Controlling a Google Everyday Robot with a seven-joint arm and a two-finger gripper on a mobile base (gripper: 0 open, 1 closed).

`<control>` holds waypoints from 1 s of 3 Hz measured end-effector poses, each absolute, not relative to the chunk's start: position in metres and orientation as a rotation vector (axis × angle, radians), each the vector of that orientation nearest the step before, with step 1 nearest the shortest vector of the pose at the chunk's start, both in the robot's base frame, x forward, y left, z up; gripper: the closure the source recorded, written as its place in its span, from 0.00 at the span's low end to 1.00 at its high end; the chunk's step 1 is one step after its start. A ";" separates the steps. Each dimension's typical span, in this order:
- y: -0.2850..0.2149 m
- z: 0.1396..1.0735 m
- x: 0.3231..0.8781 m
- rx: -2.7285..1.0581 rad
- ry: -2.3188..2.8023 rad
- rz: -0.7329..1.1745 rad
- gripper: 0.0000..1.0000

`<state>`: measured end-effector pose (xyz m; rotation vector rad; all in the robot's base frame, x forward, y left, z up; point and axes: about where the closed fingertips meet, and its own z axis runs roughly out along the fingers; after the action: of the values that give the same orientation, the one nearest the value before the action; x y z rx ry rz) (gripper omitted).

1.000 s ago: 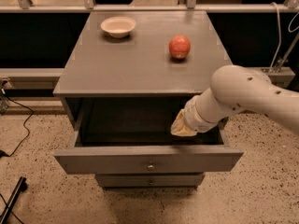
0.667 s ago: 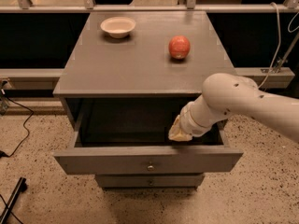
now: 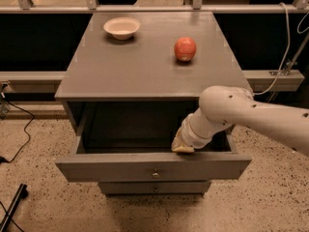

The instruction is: Open top drawer

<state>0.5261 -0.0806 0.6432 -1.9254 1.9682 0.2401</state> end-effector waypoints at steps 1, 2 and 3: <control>-0.080 0.644 0.522 -1.938 1.967 0.247 1.00; -0.080 0.644 0.522 -1.938 1.967 0.247 1.00; -0.082 0.649 0.490 -1.977 1.947 0.299 1.00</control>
Offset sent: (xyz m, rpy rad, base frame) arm -0.0898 -0.0071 0.0014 -0.0108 0.1017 0.1383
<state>0.4901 -0.0823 0.6494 -1.9770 1.9465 0.2992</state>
